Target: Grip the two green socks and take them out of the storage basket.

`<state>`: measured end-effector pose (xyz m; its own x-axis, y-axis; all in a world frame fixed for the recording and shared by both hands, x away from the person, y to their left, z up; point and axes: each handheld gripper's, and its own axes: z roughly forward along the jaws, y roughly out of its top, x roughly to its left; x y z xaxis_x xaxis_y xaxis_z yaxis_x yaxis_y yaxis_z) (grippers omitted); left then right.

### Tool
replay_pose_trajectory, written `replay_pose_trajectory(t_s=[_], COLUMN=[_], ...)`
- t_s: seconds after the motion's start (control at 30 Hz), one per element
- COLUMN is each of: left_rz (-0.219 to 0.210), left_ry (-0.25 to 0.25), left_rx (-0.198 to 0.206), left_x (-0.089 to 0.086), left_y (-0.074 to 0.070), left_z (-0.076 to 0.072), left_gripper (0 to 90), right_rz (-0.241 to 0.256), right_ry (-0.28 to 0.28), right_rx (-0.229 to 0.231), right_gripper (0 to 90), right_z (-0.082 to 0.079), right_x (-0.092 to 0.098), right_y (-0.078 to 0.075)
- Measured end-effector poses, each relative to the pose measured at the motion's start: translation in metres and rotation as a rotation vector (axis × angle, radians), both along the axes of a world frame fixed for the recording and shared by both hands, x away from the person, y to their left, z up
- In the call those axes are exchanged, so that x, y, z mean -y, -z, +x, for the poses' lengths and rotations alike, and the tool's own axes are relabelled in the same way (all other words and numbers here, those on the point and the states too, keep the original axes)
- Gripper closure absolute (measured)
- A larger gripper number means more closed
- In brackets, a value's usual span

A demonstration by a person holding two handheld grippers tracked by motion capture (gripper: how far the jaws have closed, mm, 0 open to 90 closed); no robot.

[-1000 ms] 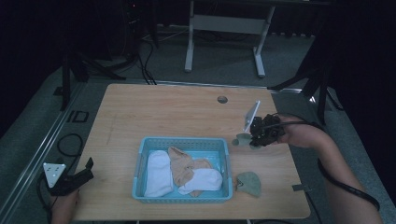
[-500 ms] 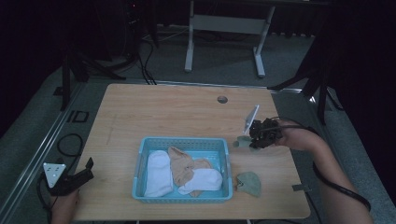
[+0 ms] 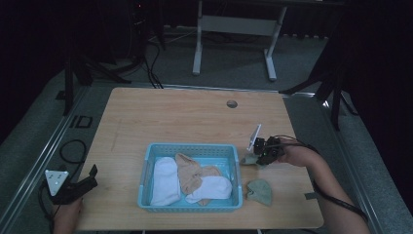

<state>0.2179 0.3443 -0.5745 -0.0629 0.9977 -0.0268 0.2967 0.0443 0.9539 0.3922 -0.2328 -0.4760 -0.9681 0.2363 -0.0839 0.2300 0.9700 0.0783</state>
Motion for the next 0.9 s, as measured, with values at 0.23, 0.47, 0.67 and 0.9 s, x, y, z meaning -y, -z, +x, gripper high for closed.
replay_pose_trajectory(t_s=[0.23,0.47,0.67,0.9], left_rz=[0.001,0.000,-0.001,0.000], left_ry=[0.000,-0.001,0.001,0.001], left_rx=[0.000,-0.001,0.001,0.002], left_x=[0.000,0.000,0.000,0.000], left_y=[0.000,0.000,0.000,0.000], left_z=[0.000,0.000,0.000,0.000], left_gripper=[0.7,0.7,0.7,0.7], right_rz=[0.016,0.042,0.104,0.167], right_ry=[0.011,0.027,0.063,0.139], right_rx=[-0.051,-0.061,-0.016,0.015], right_gripper=[85.5,75.0,53.7,38.4], right_z=[-0.002,-0.005,-0.008,-0.010], right_x=[0.001,0.000,0.010,0.037], right_y=[0.027,0.036,0.019,0.009])
